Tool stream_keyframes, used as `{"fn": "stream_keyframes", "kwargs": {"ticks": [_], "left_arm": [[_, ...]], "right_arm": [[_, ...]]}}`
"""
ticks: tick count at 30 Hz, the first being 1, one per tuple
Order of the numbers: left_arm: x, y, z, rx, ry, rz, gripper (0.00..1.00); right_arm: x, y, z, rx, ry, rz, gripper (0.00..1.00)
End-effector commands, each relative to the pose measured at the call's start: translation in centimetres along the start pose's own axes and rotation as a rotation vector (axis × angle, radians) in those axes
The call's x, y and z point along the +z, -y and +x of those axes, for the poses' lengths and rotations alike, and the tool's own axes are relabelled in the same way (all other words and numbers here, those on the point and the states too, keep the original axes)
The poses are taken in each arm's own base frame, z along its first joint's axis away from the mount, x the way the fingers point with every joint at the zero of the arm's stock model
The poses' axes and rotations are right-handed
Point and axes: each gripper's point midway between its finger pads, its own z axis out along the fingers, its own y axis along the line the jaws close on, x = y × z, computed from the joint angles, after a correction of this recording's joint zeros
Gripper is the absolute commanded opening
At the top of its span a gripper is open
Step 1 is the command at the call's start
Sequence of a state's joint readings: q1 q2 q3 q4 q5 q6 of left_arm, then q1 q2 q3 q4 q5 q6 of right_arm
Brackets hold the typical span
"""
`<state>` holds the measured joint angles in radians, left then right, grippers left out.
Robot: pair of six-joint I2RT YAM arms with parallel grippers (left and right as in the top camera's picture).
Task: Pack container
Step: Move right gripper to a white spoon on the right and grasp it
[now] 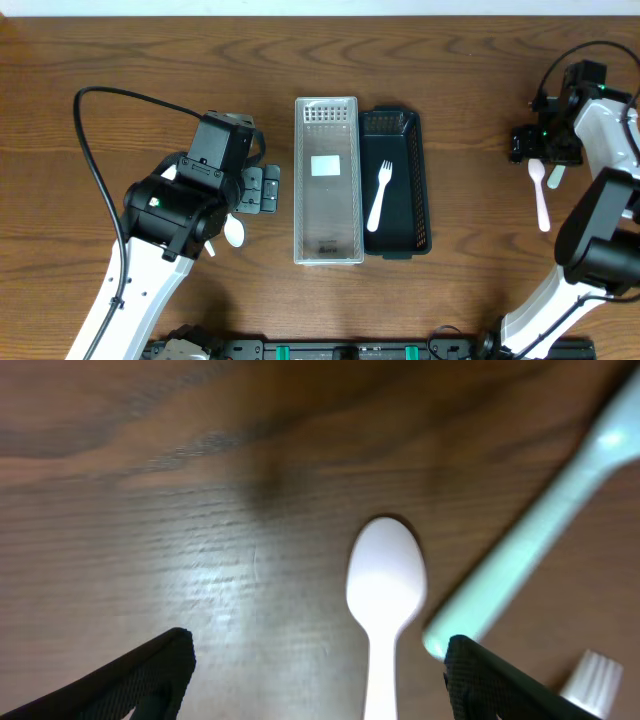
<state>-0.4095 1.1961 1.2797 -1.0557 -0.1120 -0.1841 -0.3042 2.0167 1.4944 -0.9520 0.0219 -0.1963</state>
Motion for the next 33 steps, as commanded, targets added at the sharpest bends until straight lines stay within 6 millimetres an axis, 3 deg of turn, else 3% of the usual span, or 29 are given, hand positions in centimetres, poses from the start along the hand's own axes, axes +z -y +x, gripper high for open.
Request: {"fn": "stream_keyframes", "kwargs": {"ticks": [1,11,15,26,33], "left_arm": [[0.1,-0.3,0.1,-0.009,-0.007,-0.015,0.98],[0.1,-0.3,0.1,-0.009,-0.007,-0.015,0.98],[0.1,-0.3,0.1,-0.009,-0.007,-0.015,0.98],[0.1,-0.3,0.1,-0.009,-0.007,-0.015,0.98],[0.1,-0.3,0.1,-0.009,-0.007,-0.015,0.98]], "right_arm": [[1.5,0.8,0.4,-0.005,-0.027,-0.008,0.83],[3.6,2.3,1.1,0.036,-0.065,-0.018,0.82],[4.6,1.6,1.3,0.043,-0.078,-0.069,0.82],[4.8,1.5,1.2,0.043,-0.076,-0.071,0.81],[4.8,1.5,1.1,0.065,-0.075,-0.070,0.62]]}}
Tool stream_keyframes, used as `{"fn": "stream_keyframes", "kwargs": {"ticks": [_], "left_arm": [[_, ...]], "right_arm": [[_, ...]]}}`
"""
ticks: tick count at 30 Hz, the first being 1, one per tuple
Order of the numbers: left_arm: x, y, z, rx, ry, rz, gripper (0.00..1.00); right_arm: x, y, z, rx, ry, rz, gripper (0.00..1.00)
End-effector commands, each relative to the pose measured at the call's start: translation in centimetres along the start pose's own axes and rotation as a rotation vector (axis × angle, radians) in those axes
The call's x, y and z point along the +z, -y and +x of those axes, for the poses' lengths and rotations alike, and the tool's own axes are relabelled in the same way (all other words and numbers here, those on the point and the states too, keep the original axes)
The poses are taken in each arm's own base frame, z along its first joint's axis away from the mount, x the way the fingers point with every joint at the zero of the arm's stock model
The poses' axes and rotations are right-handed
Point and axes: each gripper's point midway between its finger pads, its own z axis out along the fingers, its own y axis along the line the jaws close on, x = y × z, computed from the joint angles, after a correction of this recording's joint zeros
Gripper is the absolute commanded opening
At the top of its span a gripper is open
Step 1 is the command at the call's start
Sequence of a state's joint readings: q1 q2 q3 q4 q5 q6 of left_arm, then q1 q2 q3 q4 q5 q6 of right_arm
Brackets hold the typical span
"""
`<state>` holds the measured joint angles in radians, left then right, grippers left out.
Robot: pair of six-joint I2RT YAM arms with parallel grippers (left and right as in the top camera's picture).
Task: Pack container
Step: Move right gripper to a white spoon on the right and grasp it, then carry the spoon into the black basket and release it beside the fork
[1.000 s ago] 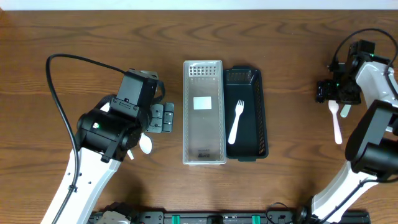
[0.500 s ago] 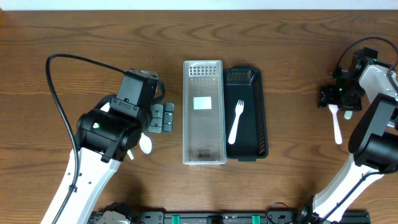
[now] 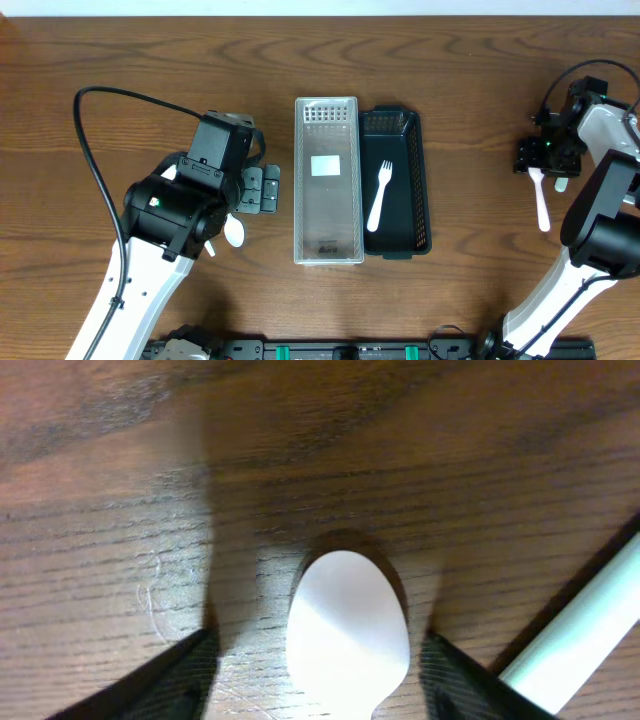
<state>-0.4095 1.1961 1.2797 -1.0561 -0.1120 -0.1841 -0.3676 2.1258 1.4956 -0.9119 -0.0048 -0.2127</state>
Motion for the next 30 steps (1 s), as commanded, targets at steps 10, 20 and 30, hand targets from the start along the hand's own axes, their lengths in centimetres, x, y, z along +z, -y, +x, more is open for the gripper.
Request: {"fn": "stream_keyframes", "kwargs": {"ticks": [10,20,30], "left_arm": [[0.1,-0.3,0.1,-0.009,-0.007,-0.015,0.98],[0.1,-0.3,0.1,-0.009,-0.007,-0.015,0.98],[0.1,-0.3,0.1,-0.009,-0.007,-0.015,0.98]], "right_arm": [[0.8,-0.4,0.1,0.026,-0.009,-0.040,0.34],[0.6,-0.9,0.0,0.121,-0.008,-0.066,0.01],[-6.8,-4.8,-1.4,0.106,0.020,-0.109,0.01]]}}
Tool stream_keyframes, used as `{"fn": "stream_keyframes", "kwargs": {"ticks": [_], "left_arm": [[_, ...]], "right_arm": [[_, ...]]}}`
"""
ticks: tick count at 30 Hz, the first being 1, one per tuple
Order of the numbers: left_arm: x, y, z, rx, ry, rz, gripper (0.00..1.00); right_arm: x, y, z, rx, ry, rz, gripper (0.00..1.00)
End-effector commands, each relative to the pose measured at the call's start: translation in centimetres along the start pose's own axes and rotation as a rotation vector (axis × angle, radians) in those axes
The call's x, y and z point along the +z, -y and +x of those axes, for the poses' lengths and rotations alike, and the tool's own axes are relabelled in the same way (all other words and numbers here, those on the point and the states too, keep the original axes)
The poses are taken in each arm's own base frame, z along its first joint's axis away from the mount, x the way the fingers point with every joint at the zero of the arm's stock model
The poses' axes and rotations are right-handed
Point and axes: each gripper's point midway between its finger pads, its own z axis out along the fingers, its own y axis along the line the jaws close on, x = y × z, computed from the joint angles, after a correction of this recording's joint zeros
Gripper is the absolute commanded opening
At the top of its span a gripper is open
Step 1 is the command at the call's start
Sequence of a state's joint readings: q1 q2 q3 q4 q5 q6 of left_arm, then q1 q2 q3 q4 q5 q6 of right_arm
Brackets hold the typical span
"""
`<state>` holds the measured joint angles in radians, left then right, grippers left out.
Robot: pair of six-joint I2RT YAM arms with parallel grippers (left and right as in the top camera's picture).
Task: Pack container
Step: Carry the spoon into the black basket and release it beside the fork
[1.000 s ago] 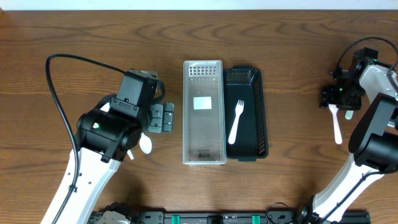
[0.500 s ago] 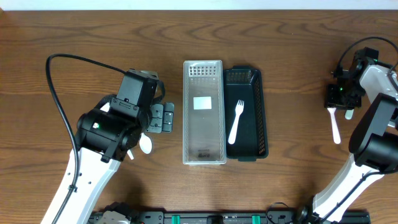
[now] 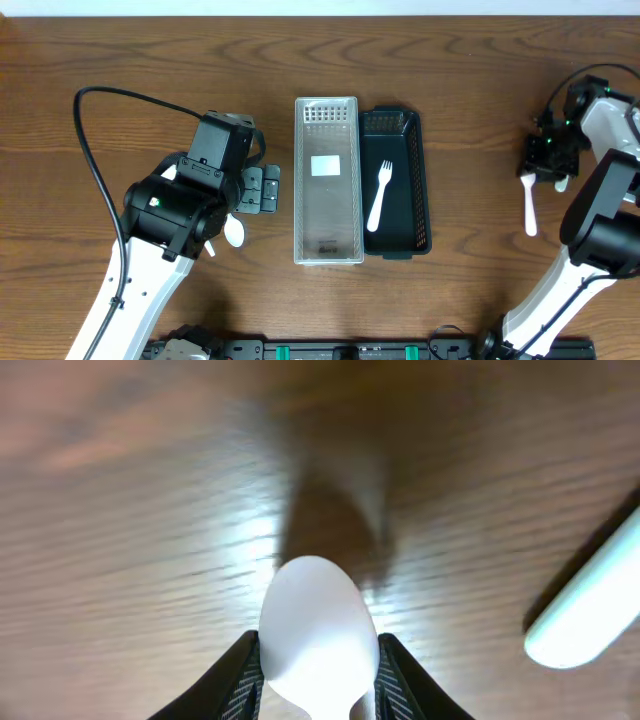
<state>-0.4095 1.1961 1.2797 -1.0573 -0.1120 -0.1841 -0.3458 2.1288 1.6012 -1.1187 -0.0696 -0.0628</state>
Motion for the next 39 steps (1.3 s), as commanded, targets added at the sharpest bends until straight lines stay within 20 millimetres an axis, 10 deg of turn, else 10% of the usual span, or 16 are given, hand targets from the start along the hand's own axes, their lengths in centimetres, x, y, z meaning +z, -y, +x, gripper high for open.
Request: {"fn": "stream_keyframes", "kwargs": {"ticks": [1,7,12,22,30,35,39], "left_arm": [[0.1,-0.3,0.1,-0.009,-0.006,-0.015,0.98],[0.1,-0.3,0.1,-0.009,-0.006,-0.015,0.98],[0.1,-0.2,0.1,-0.009,-0.006,-0.015,0.98],[0.1,-0.3,0.4,-0.007,-0.020,-0.018,0.98],[0.1,-0.4,0.7,-0.004,-0.034,-0.022,0.98],[0.1,-0.4,0.7,-0.004,-0.033,-0.022,0.98],[0.1,-0.4,0.7,-0.004,-0.033,-0.022,0.98]], "right_arm": [[-5.7,-4.2,-1.9,-0.057,0.141,-0.037,0.01],[-14.5,-12.7,-0.9,-0.173,0.345,-0.074,0.01],[-17.3,-20.1,2.5,-0.218,0.403,-0.146,0.01],[-10.9,-27.9,6.7,-0.245,0.273,-0.137,0.01],[-2.2,-27.3,8.6,-0.258,0.115,-0.036,0.03],[-1.0,-27.0,8.8,-0.288,0.088,-0.017,0.09],[-2.3,-27.8,8.4,-0.335,0.107,-0.044,0.56]]}}
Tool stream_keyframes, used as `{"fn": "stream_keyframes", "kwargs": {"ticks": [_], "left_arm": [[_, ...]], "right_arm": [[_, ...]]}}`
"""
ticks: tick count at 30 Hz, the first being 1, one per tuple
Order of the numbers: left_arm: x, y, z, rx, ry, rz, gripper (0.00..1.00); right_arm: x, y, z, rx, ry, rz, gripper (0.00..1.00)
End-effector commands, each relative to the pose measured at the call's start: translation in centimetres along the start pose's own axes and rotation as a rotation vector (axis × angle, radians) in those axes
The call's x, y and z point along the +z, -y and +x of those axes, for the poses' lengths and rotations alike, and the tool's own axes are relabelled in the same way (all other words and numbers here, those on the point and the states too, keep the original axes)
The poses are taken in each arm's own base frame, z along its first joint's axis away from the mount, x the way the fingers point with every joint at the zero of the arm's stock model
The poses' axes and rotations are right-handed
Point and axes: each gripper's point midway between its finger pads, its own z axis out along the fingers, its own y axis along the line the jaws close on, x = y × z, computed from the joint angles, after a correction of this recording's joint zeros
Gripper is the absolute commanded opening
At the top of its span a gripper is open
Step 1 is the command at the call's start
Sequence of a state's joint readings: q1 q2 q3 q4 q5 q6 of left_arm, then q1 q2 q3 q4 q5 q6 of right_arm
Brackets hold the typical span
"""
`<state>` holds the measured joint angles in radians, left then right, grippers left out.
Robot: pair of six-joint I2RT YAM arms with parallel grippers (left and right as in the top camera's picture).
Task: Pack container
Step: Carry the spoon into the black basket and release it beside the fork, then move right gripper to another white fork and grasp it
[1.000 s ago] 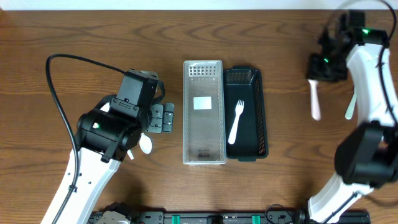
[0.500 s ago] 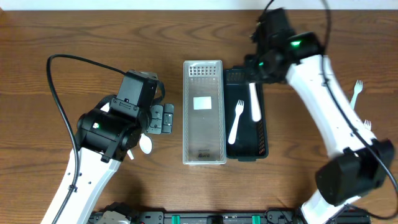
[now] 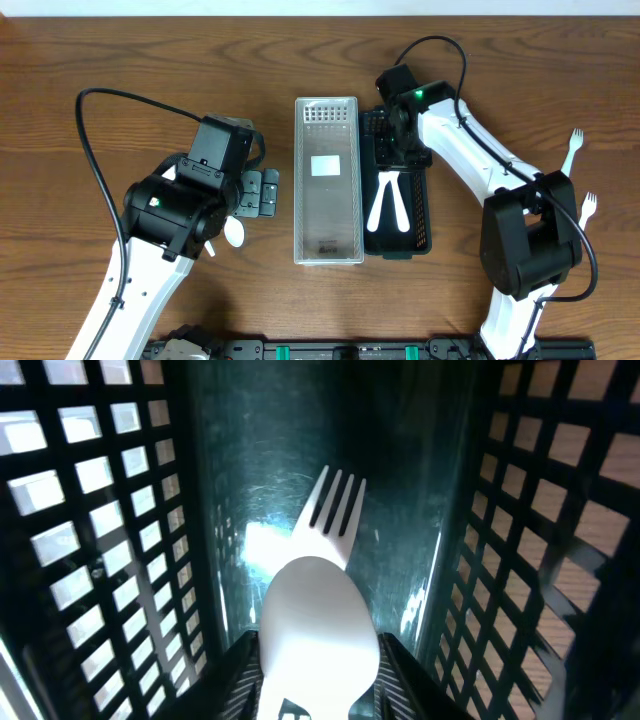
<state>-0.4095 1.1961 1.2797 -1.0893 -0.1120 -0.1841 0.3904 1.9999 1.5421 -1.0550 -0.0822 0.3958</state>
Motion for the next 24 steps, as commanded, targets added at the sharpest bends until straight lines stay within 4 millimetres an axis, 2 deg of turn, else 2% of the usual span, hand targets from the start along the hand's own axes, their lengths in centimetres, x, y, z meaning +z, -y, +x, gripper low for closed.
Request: {"fn": "stream_keyframes", "kwargs": {"ticks": [1,3,6,8,9,13,14,17,20,24], "left_arm": [[0.1,-0.2,0.0,-0.009,-0.003,-0.014,0.98],[0.1,-0.2,0.0,-0.009,-0.003,-0.014,0.98],[0.1,-0.2,0.0,-0.010,-0.002,-0.014,0.98],[0.1,-0.2,0.0,-0.009,-0.003,-0.014,0.98],[0.1,-0.2,0.0,-0.009,-0.003,-0.014,0.98],[0.1,-0.2,0.0,-0.009,-0.003,-0.014,0.98],[0.1,-0.2,0.0,-0.009,-0.003,-0.014,0.98],[0.1,-0.2,0.0,-0.009,-0.003,-0.014,0.98],[0.1,-0.2,0.0,-0.009,-0.003,-0.014,0.98],[0.1,-0.2,0.0,-0.009,-0.003,-0.014,0.98]], "right_arm": [[-1.9,-1.0,-1.1,-0.060,0.048,-0.030,0.62],[-3.2,-1.5,-1.6,-0.090,0.062,-0.049,0.75],[-6.2,-1.7,-2.6,-0.113,0.103,-0.060,0.76],[-9.0,-1.4,-3.6,-0.105,0.154,-0.064,0.76],[-10.3,-0.9,-4.2,-0.095,0.185,-0.058,0.75],[-16.4,2.8,-6.9,-0.007,0.344,-0.015,0.77],[-18.1,4.6,-7.7,0.033,0.392,0.007,0.81],[-20.9,10.4,-9.1,0.155,0.478,0.080,0.89],[-21.4,16.9,-9.5,0.309,0.491,0.122,0.90],[-20.5,26.1,-8.7,0.533,0.465,0.167,0.90]]}}
